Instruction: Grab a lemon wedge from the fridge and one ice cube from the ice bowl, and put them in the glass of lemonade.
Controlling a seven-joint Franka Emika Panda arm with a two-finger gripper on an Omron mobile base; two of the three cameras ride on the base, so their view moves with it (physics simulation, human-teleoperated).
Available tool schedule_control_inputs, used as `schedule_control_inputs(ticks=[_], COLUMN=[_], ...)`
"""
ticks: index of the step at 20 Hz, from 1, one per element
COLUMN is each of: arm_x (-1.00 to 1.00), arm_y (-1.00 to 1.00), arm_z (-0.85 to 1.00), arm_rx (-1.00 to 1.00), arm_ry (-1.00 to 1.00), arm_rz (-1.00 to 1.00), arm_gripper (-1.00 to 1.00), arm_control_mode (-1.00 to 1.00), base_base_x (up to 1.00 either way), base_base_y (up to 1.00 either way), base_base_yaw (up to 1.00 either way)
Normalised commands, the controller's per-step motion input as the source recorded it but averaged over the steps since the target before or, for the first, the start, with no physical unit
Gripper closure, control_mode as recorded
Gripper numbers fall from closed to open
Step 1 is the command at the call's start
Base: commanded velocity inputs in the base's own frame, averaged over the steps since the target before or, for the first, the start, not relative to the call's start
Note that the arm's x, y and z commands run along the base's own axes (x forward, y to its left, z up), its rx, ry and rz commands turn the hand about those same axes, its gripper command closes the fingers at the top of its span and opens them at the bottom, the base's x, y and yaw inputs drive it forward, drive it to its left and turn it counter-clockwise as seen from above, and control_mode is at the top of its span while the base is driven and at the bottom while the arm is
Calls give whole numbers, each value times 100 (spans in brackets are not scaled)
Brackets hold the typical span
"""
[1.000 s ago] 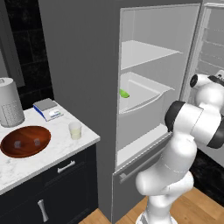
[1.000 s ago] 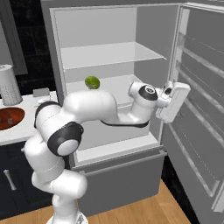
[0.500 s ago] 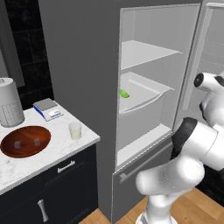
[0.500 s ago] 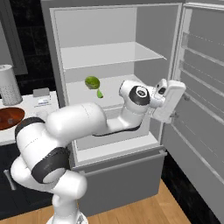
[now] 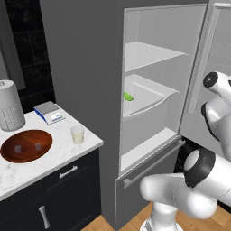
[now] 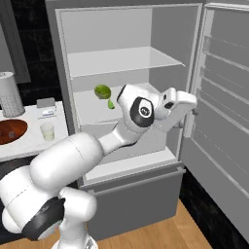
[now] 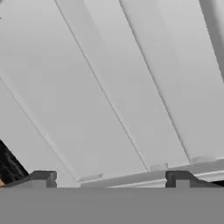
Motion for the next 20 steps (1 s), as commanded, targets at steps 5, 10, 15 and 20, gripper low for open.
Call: schedule_control_inputs(ticks=[5, 10, 15, 20], arm_x=[9, 13, 1, -31], arm_y=[87, 100, 100, 96], arm_z=[6, -6, -41, -8], arm_rx=[42, 50, 52, 39], arm_ry=[-33, -29, -10, 1], arm_rz=[0, 6, 26, 37], arm_gripper=[-100, -100, -100, -100], arm_control_mode=[-100, -100, -100, -100], base_base_x=[0, 0, 0, 0], base_base_y=[0, 0, 0, 0], base_base_yaw=[0, 0, 0, 0])
